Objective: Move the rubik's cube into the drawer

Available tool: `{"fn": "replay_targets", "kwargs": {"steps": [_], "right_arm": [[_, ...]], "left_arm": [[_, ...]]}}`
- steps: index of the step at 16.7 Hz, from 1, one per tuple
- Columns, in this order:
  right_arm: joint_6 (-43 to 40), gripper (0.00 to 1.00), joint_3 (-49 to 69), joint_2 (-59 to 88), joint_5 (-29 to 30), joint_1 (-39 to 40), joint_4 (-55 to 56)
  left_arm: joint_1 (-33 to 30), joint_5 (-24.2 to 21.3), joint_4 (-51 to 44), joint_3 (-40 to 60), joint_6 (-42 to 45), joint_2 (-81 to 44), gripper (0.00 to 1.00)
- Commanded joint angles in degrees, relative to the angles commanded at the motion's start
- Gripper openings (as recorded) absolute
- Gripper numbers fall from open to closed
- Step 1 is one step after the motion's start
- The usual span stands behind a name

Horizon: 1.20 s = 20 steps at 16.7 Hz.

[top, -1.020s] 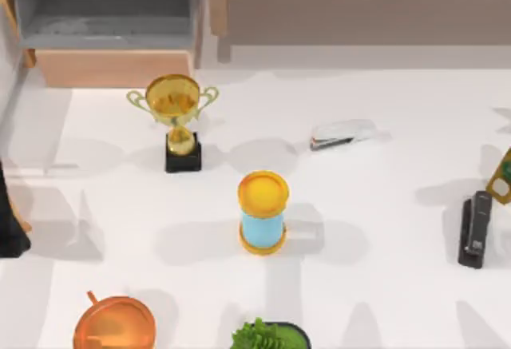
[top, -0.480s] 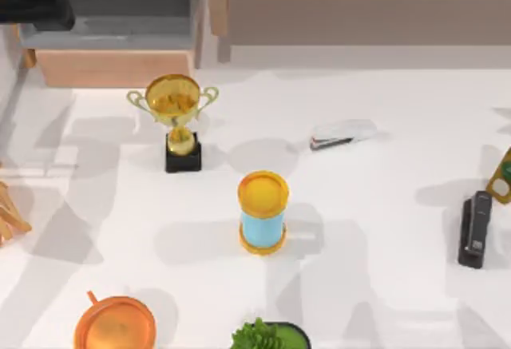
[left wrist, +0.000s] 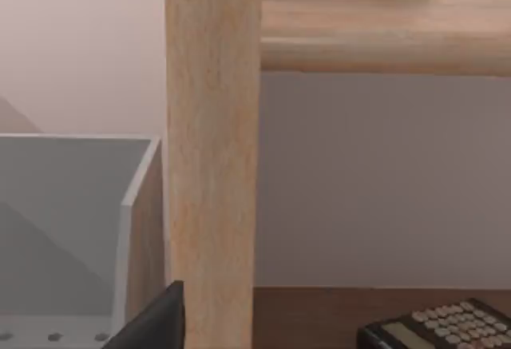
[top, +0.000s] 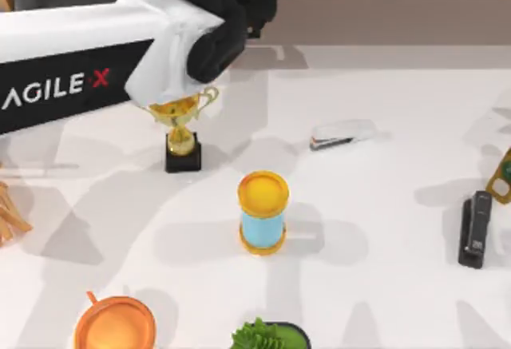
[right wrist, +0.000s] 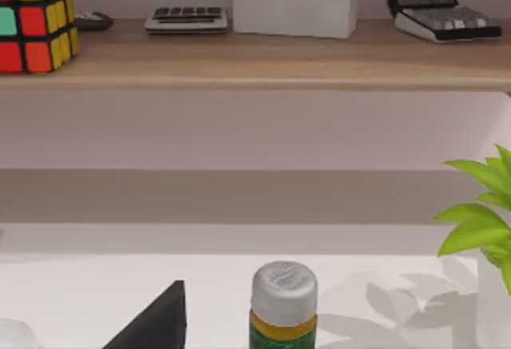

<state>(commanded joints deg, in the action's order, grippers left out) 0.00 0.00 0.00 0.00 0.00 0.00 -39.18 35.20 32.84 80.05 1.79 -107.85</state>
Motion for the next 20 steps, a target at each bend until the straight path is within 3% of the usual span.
{"fn": "replay_targets", "kwargs": {"steps": [5,9,16,20], "right_arm": [[0.00,1.00,0.00,0.00,0.00,0.00,0.00],[0.00,1.00,0.00,0.00,0.00,0.00,0.00],[0.00,1.00,0.00,0.00,0.00,0.00,0.00],[0.00,1.00,0.00,0.00,0.00,0.00,0.00]], "left_arm": [[-8.38,7.39,6.25,16.04,-0.81,-22.91,1.00],[-10.89,11.69,7.15,21.37,-0.95,-32.13,1.00],[-10.76,12.11,6.95,21.61,-0.95,-33.20,1.00],[-9.71,10.87,4.31,27.45,-1.01,-36.21,1.00]]}}
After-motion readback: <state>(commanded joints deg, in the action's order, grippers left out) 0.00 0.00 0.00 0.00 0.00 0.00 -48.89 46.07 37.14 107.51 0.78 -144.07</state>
